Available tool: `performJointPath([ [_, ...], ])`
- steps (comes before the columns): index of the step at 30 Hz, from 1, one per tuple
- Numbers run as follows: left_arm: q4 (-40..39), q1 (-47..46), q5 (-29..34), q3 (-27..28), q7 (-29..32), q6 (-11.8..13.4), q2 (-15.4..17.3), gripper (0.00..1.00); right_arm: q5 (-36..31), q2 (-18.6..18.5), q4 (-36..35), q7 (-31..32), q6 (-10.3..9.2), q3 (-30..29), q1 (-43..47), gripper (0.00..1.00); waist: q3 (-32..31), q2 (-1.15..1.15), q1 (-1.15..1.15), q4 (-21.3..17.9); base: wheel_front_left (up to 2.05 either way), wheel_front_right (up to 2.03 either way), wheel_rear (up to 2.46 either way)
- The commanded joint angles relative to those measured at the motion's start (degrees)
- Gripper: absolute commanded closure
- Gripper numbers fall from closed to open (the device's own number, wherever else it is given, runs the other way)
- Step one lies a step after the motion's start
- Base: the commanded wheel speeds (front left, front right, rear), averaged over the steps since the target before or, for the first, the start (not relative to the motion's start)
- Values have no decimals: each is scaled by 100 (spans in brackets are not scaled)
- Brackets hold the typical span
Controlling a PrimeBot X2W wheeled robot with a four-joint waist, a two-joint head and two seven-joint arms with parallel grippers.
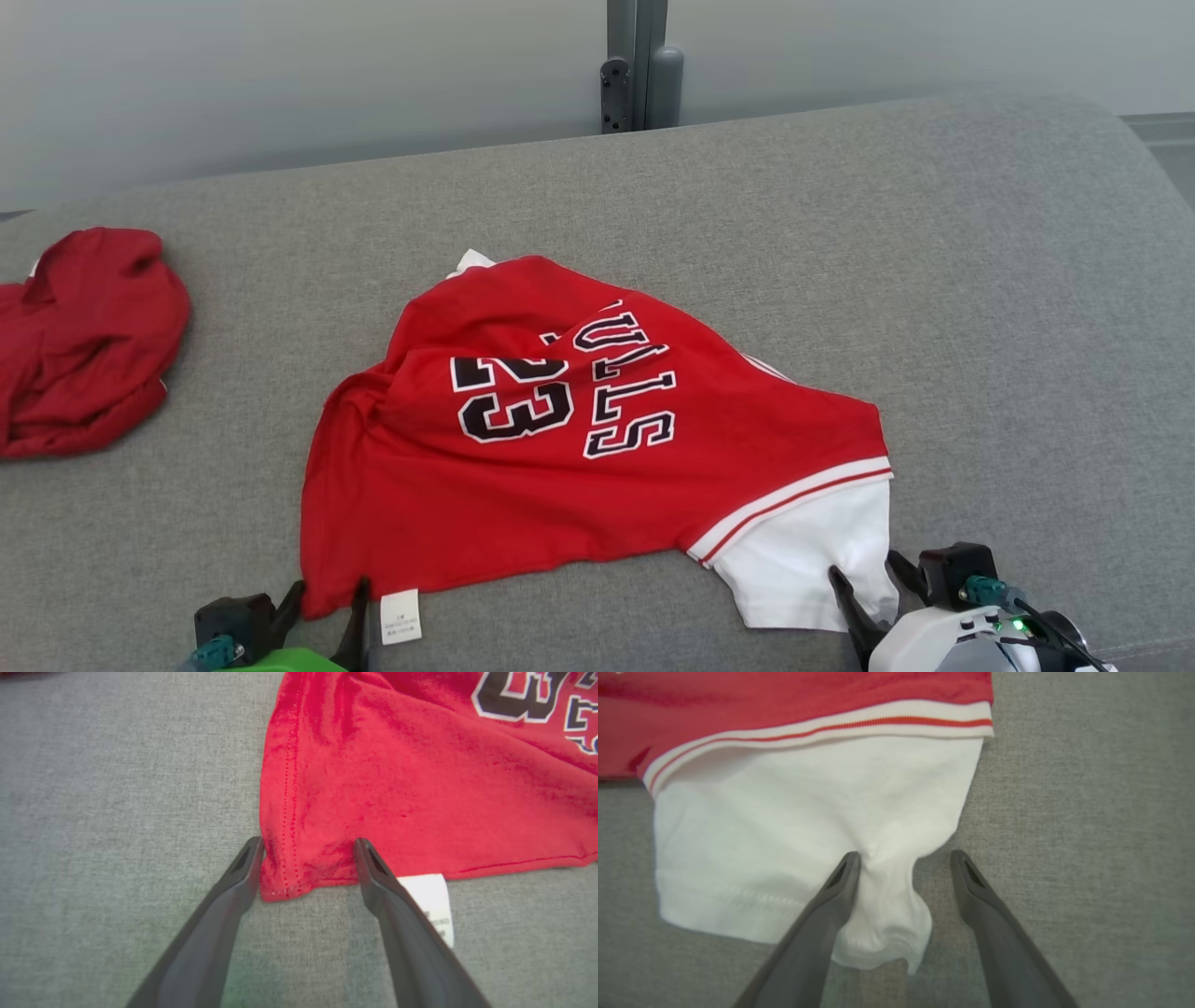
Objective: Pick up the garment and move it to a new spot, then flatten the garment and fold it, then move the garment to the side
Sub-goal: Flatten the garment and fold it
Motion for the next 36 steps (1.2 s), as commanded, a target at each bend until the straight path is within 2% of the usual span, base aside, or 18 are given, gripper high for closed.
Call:
performJointPath([
  [1, 114, -99, 10, -50, 88, 0, 70, 0, 81, 3, 177, 157, 2, 116, -2, 0, 51, 0, 0, -24, 0, 0, 0],
  [2, 222, -132, -64, -46, 185, -1, 66, 9, 119, 7, 188, 171, 2, 173, -26, 0, 76, 0, 0, -39, 0, 0, 0],
  [3, 315, -151, -103, -62, 259, -3, 62, 45, 182, 18, 201, 196, 3, 221, -46, 0, 86, 0, 0, -49, 0, 0, 0],
  [4, 382, -173, -114, -102, 312, -5, 94, 84, 237, 14, 168, 187, 9, 367, -78, 64, 96, 0, 0, -67, 0, 0, 0],
  [5, 432, -183, -210, -111, 365, -7, 72, 100, 391, 26, 97, 129, 28, 487, -105, 100, 102, 0, 0, -84, 0, 0, 0],
  [7, 414, -184, -340, -173, 413, -12, 58, 100, 813, -58, -97, 176, 30, 807, -101, 100, 101, 0, 0, -113, 0, 0, 0],
  [9, 239, -125, -595, -263, 462, -14, 92, 100, 1364, -267, -517, 114, 11, 881, -132, 100, 96, 0, 0, -156, 0, 0, 0],
  [13, -718, 80, -1084, -295, 643, -15, 245, 100, 2361, -732, -1765, 38, 2, 759, -105, 100, 102, 0, 0, -239, 0, 0, 0],
  [17, -2388, 305, -1304, -98, 1197, 125, 516, 100, 3122, -1354, -3456, 128, 1, 181, -74, 100, 222, 0, 0, -261, 0, 0, 0],
  [20, -4096, 76, -1425, 40, 1806, 306, 761, 100, 3481, -1756, -4762, 387, 1, -554, -267, 100, 473, 0, 0, -219, 0, 0, 0],
  [22, -4945, -280, -1568, 125, 2228, 410, 876, 100, 3722, -1893, -5364, 658, 1, -991, -553, 100, 703, 0, 0, -184, 0, 0, 0],
  [25, -5647, -1135, -1836, 150, 2873, 503, 1028, 100, 4051, -2043, -5830, 1172, 2, -1579, -1218, 100, 1139, 0, 0, -108, 0, 0, 0],
  [29, -5500, -2849, -2050, 53, 3593, 494, 1248, 100, 4129, -2247, -5487, 2060, 2, -2043, -2720, 100, 1842, 0, 0, 26, 0, 0, 0],
  [34, -4050, -5370, -2069, -356, 4006, 457, 995, 100, 3388, -2103, -3993, 3025, 2, -2097, -5258, 100, 2772, 0, 0, 264, 0, 0, 0],
  [36, -3271, -6302, -2000, -348, 3815, 576, 721, 100, 2946, -1846, -3279, 3122, 1, -1974, -6282, 100, 3095, 0, 0, 296, 0, 0, 0],
])
